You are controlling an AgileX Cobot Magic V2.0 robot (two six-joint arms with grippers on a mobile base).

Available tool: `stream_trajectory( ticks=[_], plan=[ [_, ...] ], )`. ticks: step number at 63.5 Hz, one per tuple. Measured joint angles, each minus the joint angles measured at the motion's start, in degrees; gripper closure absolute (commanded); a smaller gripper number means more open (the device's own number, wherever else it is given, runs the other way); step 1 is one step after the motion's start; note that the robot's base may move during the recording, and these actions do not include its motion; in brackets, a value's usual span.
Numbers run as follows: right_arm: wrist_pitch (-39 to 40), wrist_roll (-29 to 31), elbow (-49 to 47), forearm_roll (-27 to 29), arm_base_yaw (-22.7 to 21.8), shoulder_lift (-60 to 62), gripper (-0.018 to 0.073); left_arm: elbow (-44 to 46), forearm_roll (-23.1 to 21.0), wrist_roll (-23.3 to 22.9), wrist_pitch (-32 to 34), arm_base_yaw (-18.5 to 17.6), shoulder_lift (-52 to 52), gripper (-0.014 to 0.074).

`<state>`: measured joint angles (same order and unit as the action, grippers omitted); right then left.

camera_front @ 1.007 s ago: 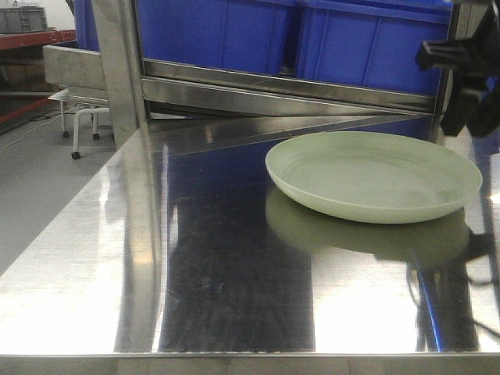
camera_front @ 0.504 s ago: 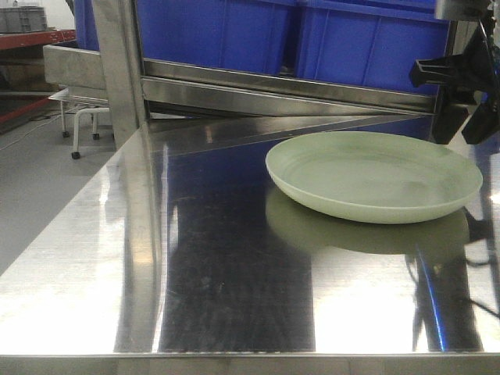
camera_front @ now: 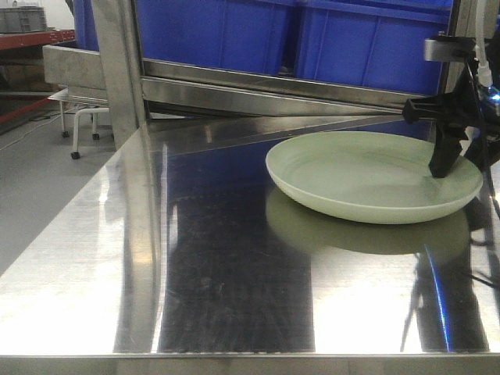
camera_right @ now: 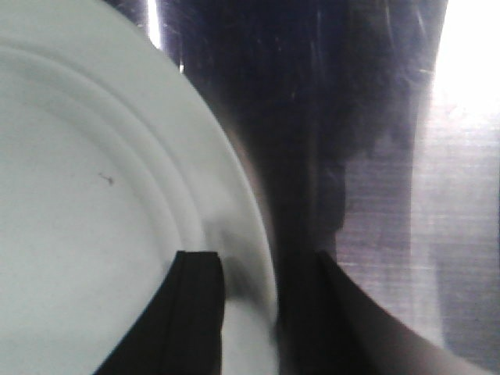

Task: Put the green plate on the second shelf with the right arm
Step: 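Lower the right gripper and pinch the plate's rim, then lift the plate upright off the table with the right gripper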

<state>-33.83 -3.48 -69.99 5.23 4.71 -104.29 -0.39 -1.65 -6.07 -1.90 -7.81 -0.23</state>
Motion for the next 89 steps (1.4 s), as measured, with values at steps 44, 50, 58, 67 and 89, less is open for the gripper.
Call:
stream_trajectory(
  ticks=[44, 50, 58, 67, 89],
  plan=[
    [-4.6, -0.2, -0.5, -0.6, 0.0, 15.4, 0.0508, 0.0, 0.0, 0.0, 0.0, 0.0, 0.0, 0.0466],
    [-4.0, -0.2, 0.7, -0.9, 0.0, 23.1, 0.0508, 0.0, 0.0, 0.0, 0.0, 0.0, 0.0, 0.0466],
    [-1.4, -0.2, 4.7, -0.9, 0.0, 34.1, 0.0508, 0.0, 0.0, 0.0, 0.0, 0.0, 0.0, 0.0466],
    [1.4, -0.2, 11.9, -0.9, 0.0, 46.3, 0.0508, 0.0, 0.0, 0.0, 0.0, 0.0, 0.0, 0.0466],
    [4.1, 0.1, 28.6, -2.6, 0.0, 76.2, 0.0508, 0.0, 0.0, 0.0, 0.0, 0.0, 0.0, 0.0466]
  ],
)
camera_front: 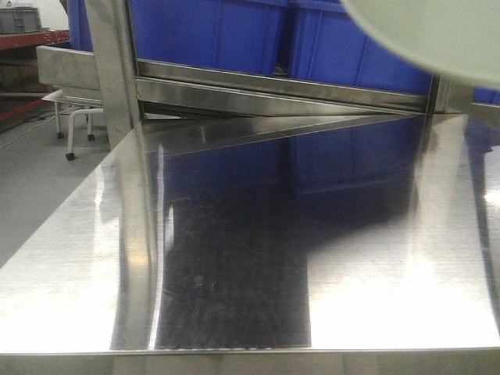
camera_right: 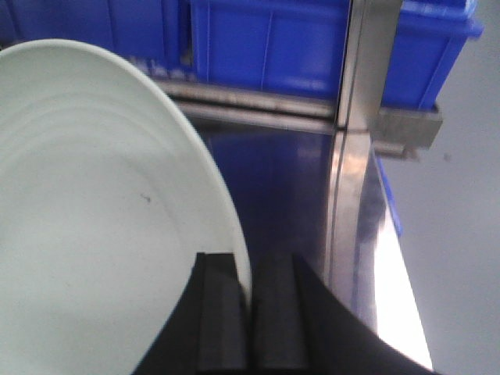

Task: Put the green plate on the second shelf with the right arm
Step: 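Lift the plate upright off the table with the right gripper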

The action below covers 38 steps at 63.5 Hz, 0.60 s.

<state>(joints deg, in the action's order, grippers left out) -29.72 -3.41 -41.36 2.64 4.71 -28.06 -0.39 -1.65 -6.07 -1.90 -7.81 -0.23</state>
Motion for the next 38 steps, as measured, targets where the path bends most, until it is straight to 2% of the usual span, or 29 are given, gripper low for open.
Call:
stream_trajectory(
  ticks=[14, 20, 26, 38],
  plan=[
    [-1.2, 0.4, 3.8, 0.0, 0.1, 6.7, 0.0508, 0.0, 0.0, 0.0, 0.0, 0.0, 0.0, 0.0466],
    [-2.3, 3.4, 4.5, 0.9, 0.4, 6.9, 0.0508, 0.0, 0.0, 0.0, 0.0, 0.0, 0.0, 0.0466],
    [-2.1, 8.0, 5.0, 3.5, 1.4, 7.0, 0.0508, 0.0, 0.0, 0.0, 0.0, 0.0, 0.0, 0.0466],
    [3.3, 16.8, 7.0, 13.6, 6.2, 7.0, 0.0508, 0.0, 0.0, 0.0, 0.0, 0.0, 0.0, 0.0466]
  ],
)
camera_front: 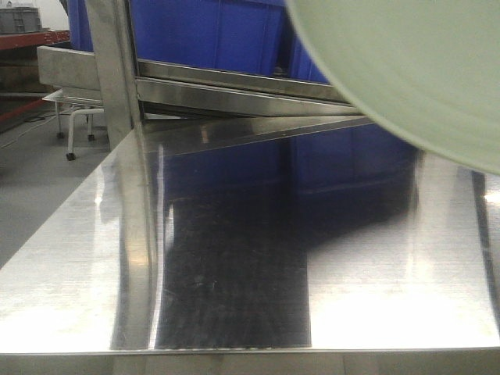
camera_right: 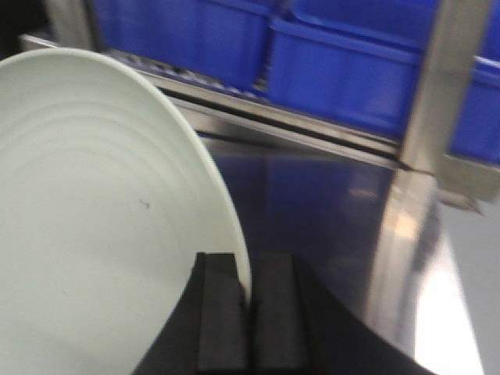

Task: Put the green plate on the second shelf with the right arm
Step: 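Lift the plate upright off the table with the right gripper, then hold the plate in the right gripper while backing away from the table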

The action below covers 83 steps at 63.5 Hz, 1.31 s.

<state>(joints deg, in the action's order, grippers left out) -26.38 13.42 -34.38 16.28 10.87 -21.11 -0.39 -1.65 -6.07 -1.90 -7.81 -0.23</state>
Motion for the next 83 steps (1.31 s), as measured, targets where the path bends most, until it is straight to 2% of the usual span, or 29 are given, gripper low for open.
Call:
stream_trajectory(
  ticks=[6, 14, 23, 27, 31, 48, 64, 83],
  plan=[
    [1.7, 2.7, 1.6, 2.8, 3.0, 0.0, 0.0508, 0.0, 0.0, 0.0, 0.0, 0.0, 0.0, 0.0466],
    [5.6, 3.9, 3.7, 3.8, 6.9, 0.0, 0.0508, 0.0, 0.0, 0.0, 0.0, 0.0, 0.0, 0.0466],
    [20.2, 4.1, 6.4, 4.5, 9.7, 0.0, 0.0508, 0.0, 0.0, 0.0, 0.0, 0.0, 0.0, 0.0466],
    [26.4, 4.1, 7.8, 4.7, 9.9, 0.0, 0.0508, 0.0, 0.0, 0.0, 0.0, 0.0, 0.0, 0.0466],
    [29.2, 4.1, 9.3, 5.0, 10.0, 0.0, 0.0508, 0.0, 0.0, 0.0, 0.0, 0.0, 0.0, 0.0466],
    [31.9, 4.1, 18.9, 5.0, 10.0, 0.0, 0.0508, 0.0, 0.0, 0.0, 0.0, 0.0, 0.0, 0.0466],
    [49.6, 4.2, 22.9, 5.2, 10.0, 0.0, 0.0508, 0.0, 0.0, 0.0, 0.0, 0.0, 0.0, 0.0466],
    [50.9, 6.7, 23.1, 5.3, 10.0, 0.0, 0.0508, 0.0, 0.0, 0.0, 0.0, 0.0, 0.0, 0.0466]
  ],
)
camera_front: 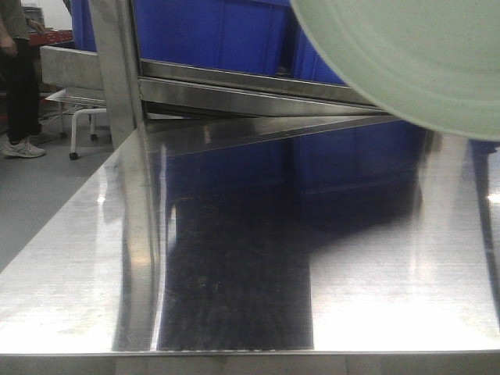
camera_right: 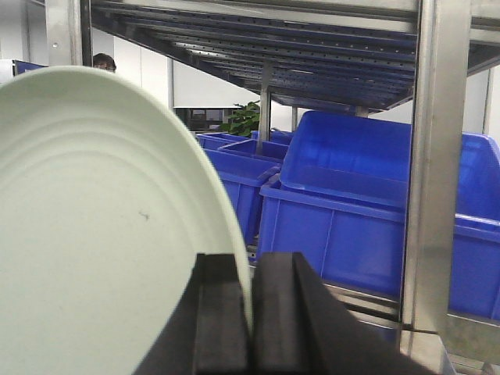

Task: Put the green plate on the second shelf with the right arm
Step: 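Hold the plate in the right gripper while backing away from the table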

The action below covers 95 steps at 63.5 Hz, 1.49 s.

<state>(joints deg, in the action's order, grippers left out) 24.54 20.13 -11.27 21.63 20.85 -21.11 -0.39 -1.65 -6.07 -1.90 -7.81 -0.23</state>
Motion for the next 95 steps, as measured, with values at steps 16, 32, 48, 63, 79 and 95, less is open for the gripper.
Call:
stream_trajectory(
  ticks=[16, 32, 48, 63, 79, 95],
  plan=[
    [0.3, 0.0, 0.0, 0.0, 0.0, 0.0, 0.0508, 0.0, 0.0, 0.0, 0.0, 0.0, 0.0, 0.0466],
    [0.3, 0.0, 0.0, 0.0, 0.0, 0.0, 0.0508, 0.0, 0.0, 0.0, 0.0, 0.0, 0.0, 0.0466],
    [0.3, 0.0, 0.0, 0.0, 0.0, 0.0, 0.0508, 0.0, 0.0, 0.0, 0.0, 0.0, 0.0, 0.0466],
    [0.3, 0.0, 0.0, 0.0, 0.0, 0.0, 0.0508, 0.0, 0.0, 0.0, 0.0, 0.0, 0.0, 0.0466],
    [0.3, 0.0, 0.0, 0.0, 0.0, 0.0, 0.0508, 0.0, 0.0, 0.0, 0.0, 0.0, 0.0, 0.0466],
    [0.3, 0.0, 0.0, 0.0, 0.0, 0.0, 0.0508, 0.0, 0.0, 0.0, 0.0, 0.0, 0.0, 0.0466]
  ],
)
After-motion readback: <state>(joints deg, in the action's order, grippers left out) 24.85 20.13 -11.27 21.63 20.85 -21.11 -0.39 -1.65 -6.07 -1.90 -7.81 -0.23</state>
